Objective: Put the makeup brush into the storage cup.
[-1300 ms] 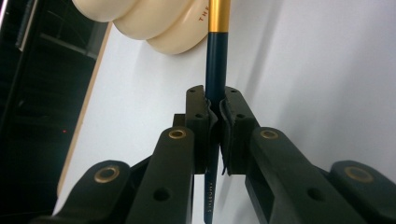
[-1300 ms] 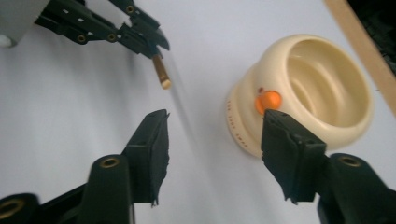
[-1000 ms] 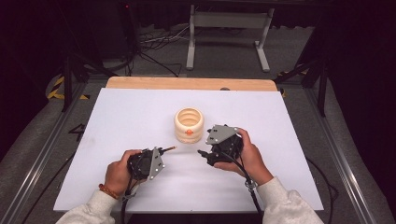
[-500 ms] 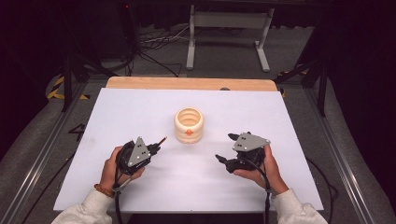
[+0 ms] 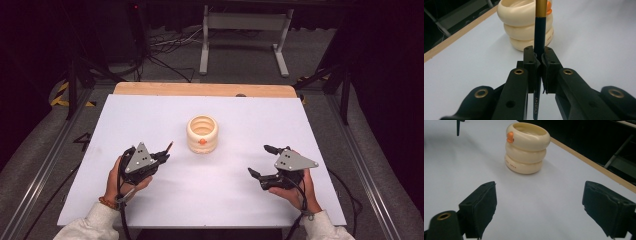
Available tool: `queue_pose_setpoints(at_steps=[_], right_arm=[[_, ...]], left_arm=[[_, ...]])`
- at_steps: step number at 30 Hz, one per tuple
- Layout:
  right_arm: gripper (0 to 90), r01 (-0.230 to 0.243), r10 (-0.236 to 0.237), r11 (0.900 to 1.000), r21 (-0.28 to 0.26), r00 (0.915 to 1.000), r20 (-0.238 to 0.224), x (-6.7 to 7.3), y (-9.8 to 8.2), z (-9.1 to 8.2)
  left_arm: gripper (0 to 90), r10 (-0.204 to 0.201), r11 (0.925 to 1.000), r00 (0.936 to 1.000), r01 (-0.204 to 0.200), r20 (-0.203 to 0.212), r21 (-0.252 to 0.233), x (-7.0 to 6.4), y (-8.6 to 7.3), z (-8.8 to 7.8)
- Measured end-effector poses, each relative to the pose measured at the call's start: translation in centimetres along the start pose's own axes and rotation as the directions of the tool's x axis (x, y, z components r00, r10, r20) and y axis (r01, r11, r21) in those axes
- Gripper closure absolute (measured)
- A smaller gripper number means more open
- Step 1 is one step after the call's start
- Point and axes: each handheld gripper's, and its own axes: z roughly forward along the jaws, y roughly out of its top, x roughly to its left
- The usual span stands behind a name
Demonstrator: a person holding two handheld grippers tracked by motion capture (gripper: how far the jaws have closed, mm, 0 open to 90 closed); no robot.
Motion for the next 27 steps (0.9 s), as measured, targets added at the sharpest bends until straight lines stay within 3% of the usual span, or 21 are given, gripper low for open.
queue_pose_setpoints(at_steps=[4, 10, 16, 22, 27], right_arm=[[9.9, -0.03, 0.03, 1.0, 0.004, 0.9988, 0.039, -0.5, -0.9, -0.5], [8.5, -0.046, 0.05, 0.998, -0.034, 0.9933, 0.105, -1.0, -2.2, -1.4], [5.8, -0.069, 0.078, 0.995, -0.072, 0.9871, 0.14, -1.4, -2.8, -2.2], [6.9, -0.073, 0.083, 0.995, -0.061, 0.981, 0.176, -1.6, -3.9, -2.8], [6.7, -0.099, 0.109, 0.993, -0.065, 0.9768, 0.184, -1.7, -4.7, -3.4]], left_arm=[[83.4, -0.008, 0.9998, 0.9999, 0.008, 0.013, -0.018, 0.1, 0.1, -0.1], [83.4, -0.029, 0.9983, 0.9994, 0.03, 0.019, -0.049, 0.4, 0.3, -0.3], [83.4, -0.064, 0.9922, 0.9974, 0.067, 0.035, -0.105, 1.0, 0.6, -0.6], [83.4, -0.1, 0.9766, 0.9934, 0.109, 0.055, -0.186, 2.0, 1.4, -0.9], [83.4, -0.121, 0.9586, 0.9907, 0.133, 0.062, -0.252, 2.7, 2.5, -0.8]])
